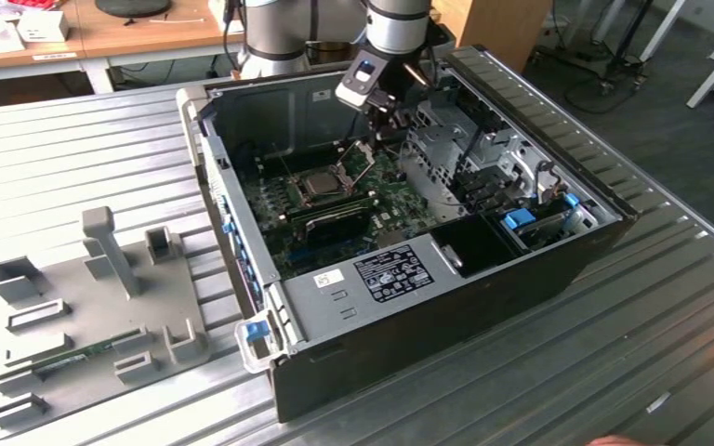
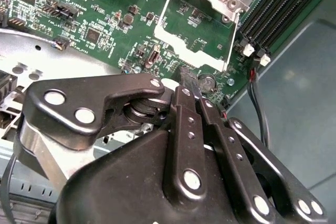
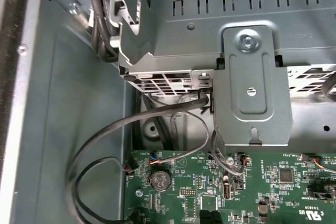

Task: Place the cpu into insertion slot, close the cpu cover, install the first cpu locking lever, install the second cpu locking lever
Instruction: 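Close the cpu cover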

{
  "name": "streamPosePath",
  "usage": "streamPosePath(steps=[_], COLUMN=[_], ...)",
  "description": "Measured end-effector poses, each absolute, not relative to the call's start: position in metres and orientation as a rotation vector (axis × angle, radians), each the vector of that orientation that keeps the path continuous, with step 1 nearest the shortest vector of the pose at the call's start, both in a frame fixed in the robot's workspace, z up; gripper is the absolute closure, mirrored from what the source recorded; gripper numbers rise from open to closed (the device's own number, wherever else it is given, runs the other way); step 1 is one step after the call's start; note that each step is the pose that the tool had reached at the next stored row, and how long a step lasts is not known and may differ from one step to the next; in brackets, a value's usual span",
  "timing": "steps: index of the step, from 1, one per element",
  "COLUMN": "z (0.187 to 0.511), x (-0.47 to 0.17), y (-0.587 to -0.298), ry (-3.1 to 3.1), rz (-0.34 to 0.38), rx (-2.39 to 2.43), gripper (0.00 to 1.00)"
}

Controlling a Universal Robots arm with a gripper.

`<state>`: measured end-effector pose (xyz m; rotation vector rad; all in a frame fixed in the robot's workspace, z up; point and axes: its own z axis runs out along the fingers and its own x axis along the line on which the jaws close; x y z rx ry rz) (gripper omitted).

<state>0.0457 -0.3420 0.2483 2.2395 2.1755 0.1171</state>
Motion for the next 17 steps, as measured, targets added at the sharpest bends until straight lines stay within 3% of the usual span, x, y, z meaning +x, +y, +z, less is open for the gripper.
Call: streamPosePath(steps=[17], z=[0.2418], x=[0.039], y=[-0.342], ry=[2.175], rz=[0.118], rx=[2.239], gripper=[0.89])
